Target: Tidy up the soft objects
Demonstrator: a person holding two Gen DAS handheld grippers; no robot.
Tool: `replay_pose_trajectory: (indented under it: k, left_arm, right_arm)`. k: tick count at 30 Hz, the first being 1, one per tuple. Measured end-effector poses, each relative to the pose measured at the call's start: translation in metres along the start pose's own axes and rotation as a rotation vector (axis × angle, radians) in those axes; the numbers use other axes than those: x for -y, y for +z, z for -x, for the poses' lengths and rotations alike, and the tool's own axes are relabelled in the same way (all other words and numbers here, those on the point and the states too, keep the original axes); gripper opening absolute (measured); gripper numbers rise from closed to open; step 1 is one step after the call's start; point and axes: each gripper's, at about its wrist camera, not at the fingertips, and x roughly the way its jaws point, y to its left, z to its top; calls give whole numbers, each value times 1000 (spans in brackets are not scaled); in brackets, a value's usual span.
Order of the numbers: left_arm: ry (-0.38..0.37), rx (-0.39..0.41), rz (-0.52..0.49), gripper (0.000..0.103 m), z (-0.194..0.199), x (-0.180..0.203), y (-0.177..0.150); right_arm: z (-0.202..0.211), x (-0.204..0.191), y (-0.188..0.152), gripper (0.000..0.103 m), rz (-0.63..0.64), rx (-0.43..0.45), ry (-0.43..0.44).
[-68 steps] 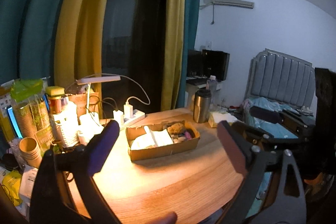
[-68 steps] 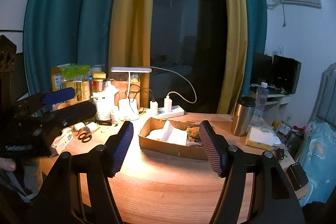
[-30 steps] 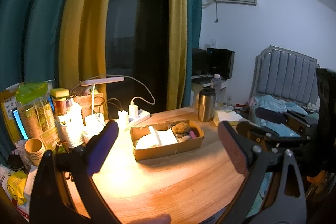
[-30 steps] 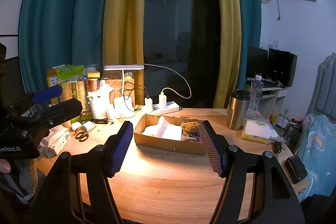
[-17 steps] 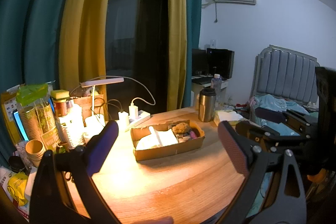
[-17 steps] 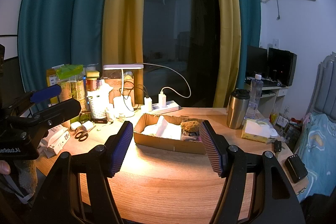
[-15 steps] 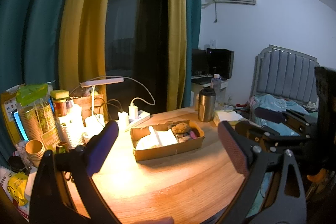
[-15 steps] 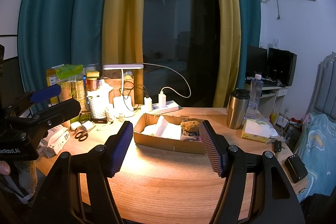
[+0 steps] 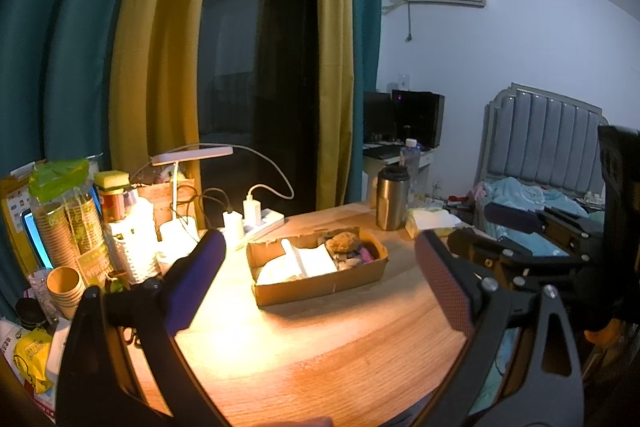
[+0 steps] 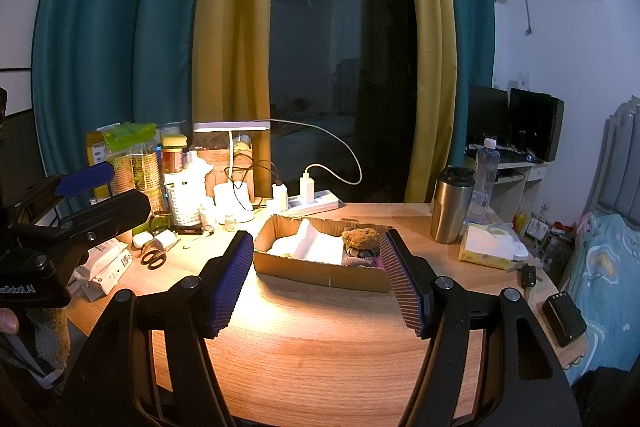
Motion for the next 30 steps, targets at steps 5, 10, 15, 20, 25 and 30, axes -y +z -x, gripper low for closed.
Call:
replay_pose_trajectory:
  k: [5, 10, 15, 20, 25, 30]
  left_arm:
    - [-2, -1, -1, 96, -1, 0, 0]
    - [-2, -2, -1, 96, -1, 1, 0]
    - [-4, -2, -3, 96, -1, 1, 0]
    - [-4, -1, -2, 96, -1, 1, 0]
    - [-4, -1, -3, 96, -1, 1, 0]
    - [-4, -2, -3, 96, -1, 1, -1]
  right_arm:
    - [-1, 2, -1, 69, -3, -1, -2]
    - [0, 3, -2, 69, -4, -2, -3]
    - [0, 3, -2, 69, -4, -2, -2]
    - [0, 3, -2, 69, -4, -3, -3]
    - [0, 3, -2, 69, -4, -3, -3]
    - [0, 3, -1, 69, -5, -3, -4]
